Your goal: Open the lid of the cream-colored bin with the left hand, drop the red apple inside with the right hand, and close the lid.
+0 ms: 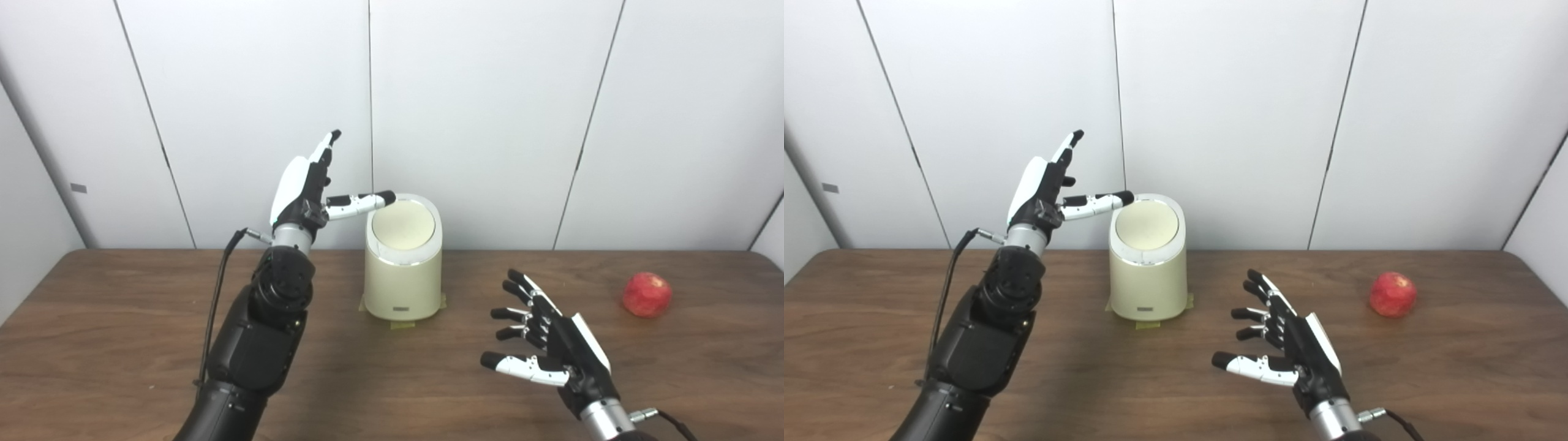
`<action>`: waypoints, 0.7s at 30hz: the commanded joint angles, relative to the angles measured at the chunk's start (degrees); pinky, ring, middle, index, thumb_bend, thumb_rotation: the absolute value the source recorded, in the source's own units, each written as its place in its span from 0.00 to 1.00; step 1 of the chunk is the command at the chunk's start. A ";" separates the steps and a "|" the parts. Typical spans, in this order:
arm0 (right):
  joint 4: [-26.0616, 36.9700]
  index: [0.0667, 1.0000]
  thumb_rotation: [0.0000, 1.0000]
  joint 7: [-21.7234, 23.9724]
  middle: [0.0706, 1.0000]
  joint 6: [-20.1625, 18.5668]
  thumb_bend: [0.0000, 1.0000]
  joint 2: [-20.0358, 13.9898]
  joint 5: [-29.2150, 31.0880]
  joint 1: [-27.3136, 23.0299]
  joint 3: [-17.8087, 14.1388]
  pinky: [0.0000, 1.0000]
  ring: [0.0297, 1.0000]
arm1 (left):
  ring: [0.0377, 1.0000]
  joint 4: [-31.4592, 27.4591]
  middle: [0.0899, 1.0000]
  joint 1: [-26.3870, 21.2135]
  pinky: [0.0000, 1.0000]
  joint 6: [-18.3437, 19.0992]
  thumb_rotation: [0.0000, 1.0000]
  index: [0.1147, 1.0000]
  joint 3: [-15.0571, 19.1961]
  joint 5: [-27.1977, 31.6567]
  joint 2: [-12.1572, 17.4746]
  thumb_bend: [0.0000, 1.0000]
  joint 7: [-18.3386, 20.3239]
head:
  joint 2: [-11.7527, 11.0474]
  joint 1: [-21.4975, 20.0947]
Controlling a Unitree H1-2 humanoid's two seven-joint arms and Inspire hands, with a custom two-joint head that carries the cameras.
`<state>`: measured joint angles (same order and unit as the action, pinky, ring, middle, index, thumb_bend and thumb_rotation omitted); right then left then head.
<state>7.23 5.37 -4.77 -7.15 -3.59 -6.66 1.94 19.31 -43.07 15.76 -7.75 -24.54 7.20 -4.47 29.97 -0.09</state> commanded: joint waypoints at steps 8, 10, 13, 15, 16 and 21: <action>0.74 0.93 0.24 -1.06 0.93 2.25 0.79 0.48 -1.20 -1.95 -0.26 0.58 0.74 | 1.00 4.90 1.00 -4.51 0.97 -3.90 0.33 1.00 -1.28 -1.41 0.83 1.00 -2.36 | 0.24 -0.51; 0.68 0.92 0.23 -1.06 0.93 2.17 0.78 0.71 -1.14 -2.04 -0.33 0.58 0.74 | 1.00 5.96 1.00 -4.71 0.98 -3.98 0.31 1.00 -1.83 -1.46 0.85 1.00 -2.26 | 0.37 -0.63; 0.69 0.92 0.22 -1.05 0.93 2.12 0.77 0.90 -1.13 -2.07 -0.33 0.57 0.73 | 1.00 7.26 1.00 -4.95 0.98 -4.13 0.32 1.00 -2.63 -1.81 0.77 1.00 -2.54 | 0.37 -0.81; 0.76 0.92 0.22 -1.12 0.93 1.96 0.77 1.00 -1.27 -2.05 -0.36 0.57 0.73 | 1.00 7.90 1.00 -5.04 0.96 -4.29 0.33 1.00 -2.98 -1.77 0.48 1.00 -2.59 | 0.42 -0.87; 0.80 0.92 0.22 -1.13 0.93 1.88 0.77 1.04 -1.31 -2.03 -0.40 0.57 0.73 | 1.00 8.11 1.00 -5.04 0.94 -4.27 0.34 1.00 -3.13 -1.79 0.28 1.00 -2.70 | 0.47 -0.85; 1.13 0.92 0.20 -1.19 0.93 1.66 0.76 1.19 -1.33 -1.90 -0.48 0.57 0.73 | 1.00 8.60 1.00 -4.94 0.91 -3.70 0.34 1.00 -3.48 -1.47 -0.74 1.00 -2.59 | 0.59 -0.79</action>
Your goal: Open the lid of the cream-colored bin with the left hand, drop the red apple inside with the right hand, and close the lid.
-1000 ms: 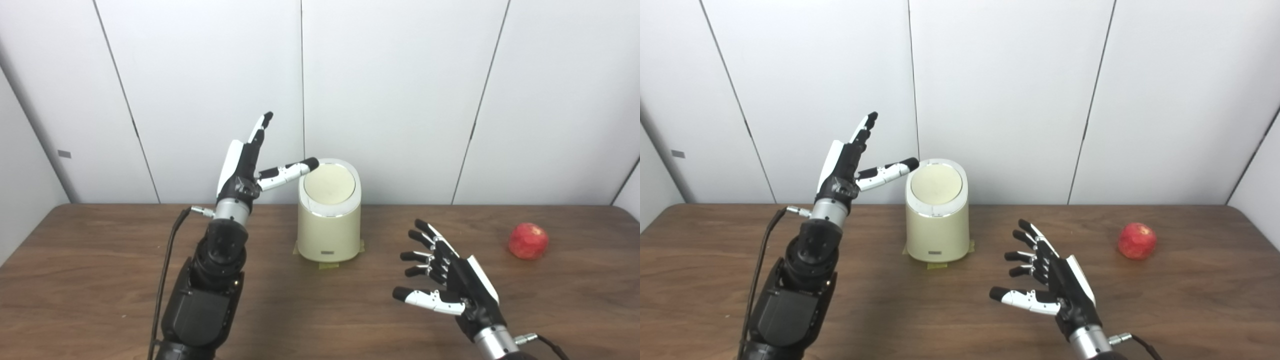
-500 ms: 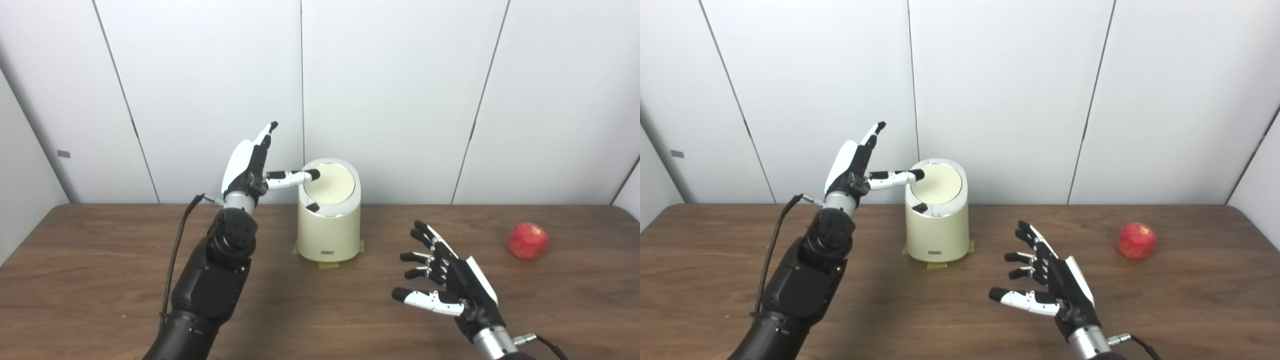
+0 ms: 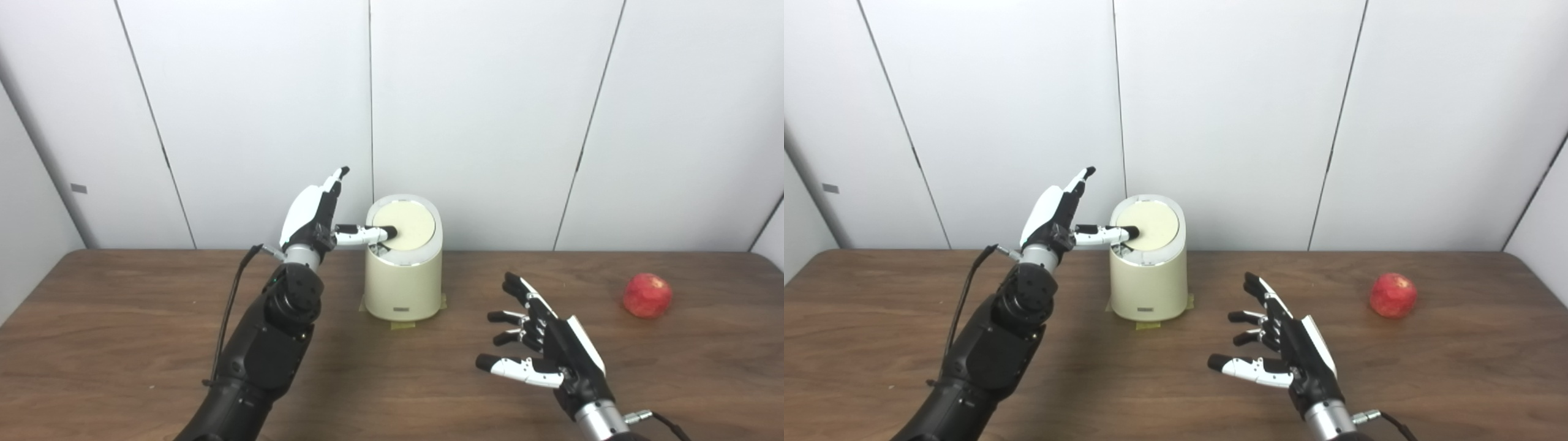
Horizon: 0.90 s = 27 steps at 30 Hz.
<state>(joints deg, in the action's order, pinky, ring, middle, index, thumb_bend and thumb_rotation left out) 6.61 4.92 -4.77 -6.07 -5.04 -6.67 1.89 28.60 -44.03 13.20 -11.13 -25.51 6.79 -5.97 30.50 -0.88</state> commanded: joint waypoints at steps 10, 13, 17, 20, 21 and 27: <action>2.31 0.92 0.19 -0.60 0.93 1.02 0.75 0.17 -0.07 -1.82 -0.29 0.57 0.73 | 1.00 -0.77 1.00 -4.02 0.90 1.03 0.43 1.00 -1.77 -2.13 -1.64 1.00 -1.03 | 0.17 -0.04; 2.58 0.92 0.19 -0.44 0.93 1.00 0.75 0.04 -0.26 -1.74 -0.15 0.57 0.73 | 1.00 -0.35 1.00 -4.26 0.90 1.53 0.43 1.00 -1.89 -2.25 -1.87 1.00 -0.94 | 0.36 -0.15; 3.32 0.92 0.20 -0.34 0.93 0.52 0.75 0.08 -0.23 -1.49 -0.13 0.57 0.74 | 1.00 -0.95 1.00 -4.23 0.98 3.41 0.39 1.00 -3.13 -4.72 -1.69 1.00 -1.79 | 0.61 -0.20; 3.82 0.92 0.20 -0.32 0.93 0.21 0.76 0.06 -0.30 -1.32 -0.12 0.58 0.74 | 1.00 -0.37 1.00 -4.70 0.94 7.66 0.19 1.00 -7.71 -13.44 -0.49 0.89 -5.31 | 0.78 -0.24; 3.85 0.92 0.20 -0.24 0.93 0.35 0.75 -0.02 -0.26 -1.25 -0.11 0.58 0.74 | 1.00 -0.15 1.00 -4.84 0.93 8.97 0.11 1.00 -9.15 -16.03 -0.13 0.84 -6.45 | 0.82 -0.22; 3.62 0.92 0.22 0.07 0.93 0.74 0.76 -0.49 -0.01 -1.17 -0.23 0.58 0.74 | 1.00 -0.11 1.00 -4.83 0.98 11.39 0.00 1.00 -11.06 -20.30 0.50 0.71 -8.34 | 1.05 0.38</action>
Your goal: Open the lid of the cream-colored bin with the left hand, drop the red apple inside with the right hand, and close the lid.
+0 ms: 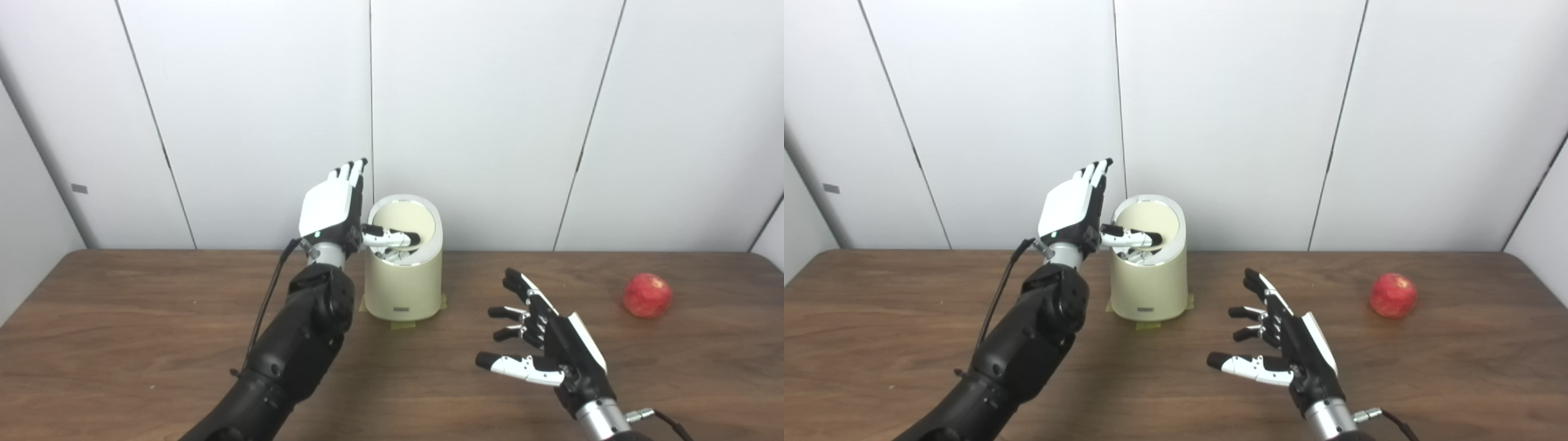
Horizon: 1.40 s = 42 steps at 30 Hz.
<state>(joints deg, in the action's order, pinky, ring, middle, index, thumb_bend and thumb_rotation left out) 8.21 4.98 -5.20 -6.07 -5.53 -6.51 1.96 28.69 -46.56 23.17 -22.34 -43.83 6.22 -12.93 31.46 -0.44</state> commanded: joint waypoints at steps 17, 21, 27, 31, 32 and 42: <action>2.57 0.92 0.21 0.25 0.93 0.03 0.76 -0.70 0.43 -1.25 -0.10 0.60 0.74 | 1.00 -1.57 1.00 -2.42 0.92 3.74 0.00 1.00 -2.58 -14.08 3.77 0.75 5.07 | 0.88 0.37; 2.99 0.92 0.21 0.26 0.93 -0.44 0.76 -0.60 0.57 -1.23 -0.11 0.60 0.74 | 1.00 -2.56 1.00 -1.84 0.97 3.73 0.00 1.00 -1.85 -19.53 3.84 0.76 9.45 | 1.18 0.51; 3.07 0.92 0.22 0.41 0.93 -0.68 0.77 -0.74 0.92 -1.31 -0.32 0.60 0.75 | 1.00 -3.97 1.00 -0.91 1.00 3.73 0.00 1.00 -0.48 -23.93 4.06 0.71 14.00 | 1.41 0.83; 2.90 0.92 0.21 0.55 0.93 -0.57 0.77 -0.87 1.16 -1.33 -0.35 0.59 0.75 | 1.00 -4.87 1.00 -0.35 0.99 3.69 0.00 1.00 -0.30 -24.22 4.10 0.78 15.21 | 1.19 1.14; 2.78 0.92 0.21 0.54 0.92 -0.41 0.76 -0.91 1.12 -1.33 -0.30 0.58 0.74 | 1.00 -5.22 1.00 -0.11 0.97 3.50 0.03 1.00 -0.29 -23.35 4.17 0.85 14.79 | 1.19 1.14; 1.55 0.92 0.23 0.55 0.93 0.49 0.76 -1.26 0.93 -1.50 -0.04 0.61 0.74 | 0.99 -13.84 1.00 3.91 0.79 -9.64 0.41 1.00 18.16 11.98 -2.43 0.88 10.63 | 0.82 1.52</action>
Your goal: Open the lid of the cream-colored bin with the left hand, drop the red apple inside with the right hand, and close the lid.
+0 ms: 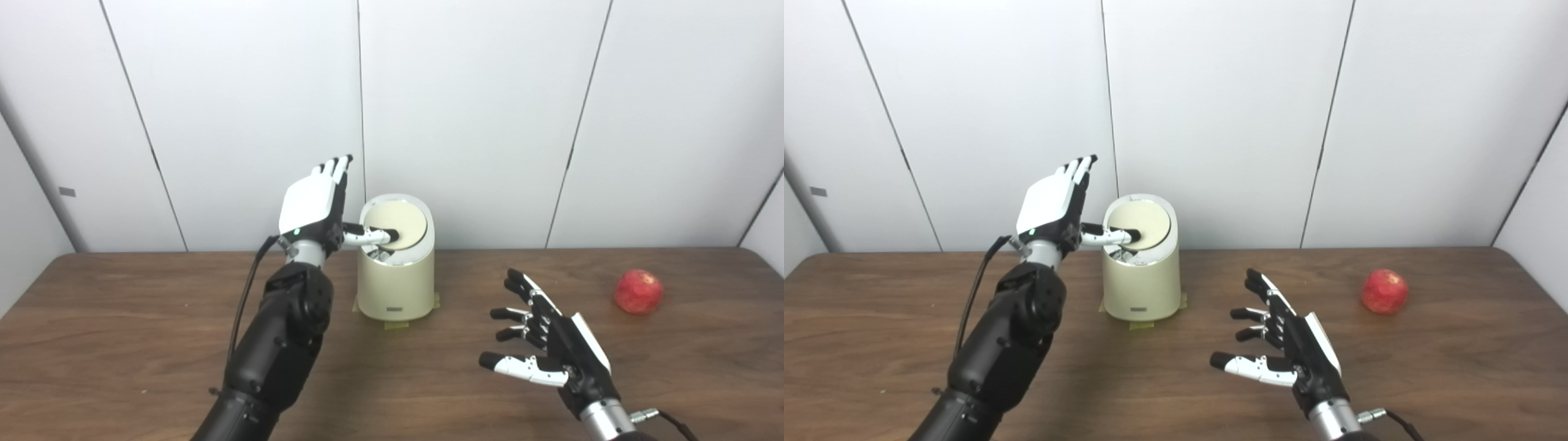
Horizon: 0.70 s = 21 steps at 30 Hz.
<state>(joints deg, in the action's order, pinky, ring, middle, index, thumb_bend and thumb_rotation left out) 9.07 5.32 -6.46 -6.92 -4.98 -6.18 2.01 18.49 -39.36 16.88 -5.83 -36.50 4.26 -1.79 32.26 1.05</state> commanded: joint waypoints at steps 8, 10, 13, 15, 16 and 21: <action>0.24 0.92 0.24 0.18 0.93 2.26 0.77 -0.60 0.47 -1.88 0.02 0.59 0.73 | 0.91 -13.13 0.94 1.44 0.80 -6.03 0.43 0.97 5.72 17.47 -0.37 0.80 1.07 | 0.01 0.34; 0.25 0.92 0.22 0.21 0.93 2.18 0.76 -0.57 0.65 -1.90 -0.03 0.58 0.73 | 0.90 -15.90 0.92 3.34 0.81 -5.16 0.43 0.95 6.35 20.22 0.00 0.80 2.12 | -0.06 0.34; 0.33 0.92 0.21 0.10 0.93 1.97 0.75 -0.70 0.04 -1.90 0.15 0.57 0.73 | 0.87 -19.82 0.90 7.39 0.77 -4.58 0.43 0.90 6.74 22.10 1.00 0.78 2.97 | -0.06 0.38; 0.14 0.92 0.21 0.26 0.93 2.26 0.75 -0.70 0.49 -1.92 0.06 0.57 0.74 | 0.85 -21.99 0.87 10.10 0.74 -4.54 0.41 0.87 7.01 22.70 1.22 0.77 2.76 | -0.06 0.43; 0.00 0.92 0.21 0.36 0.93 2.45 0.75 -0.69 0.85 -1.96 -0.04 0.58 0.74 | 0.83 -22.63 0.85 11.00 0.73 -4.61 0.40 0.85 7.06 22.89 1.27 0.76 2.54 | -0.07 0.46; -0.23 0.92 0.16 0.18 0.92 2.56 0.73 -0.54 1.72 -2.11 -0.63 0.58 0.74 | 0.75 -26.27 0.77 18.82 0.68 -5.61 0.33 0.81 7.99 29.09 1.65 0.77 4.95 | -0.51 0.25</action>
<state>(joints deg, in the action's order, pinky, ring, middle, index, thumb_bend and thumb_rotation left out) 7.43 5.38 -6.31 -7.17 -4.25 -6.21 1.98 -5.36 -19.54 12.79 1.86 -9.38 5.93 2.39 31.82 1.41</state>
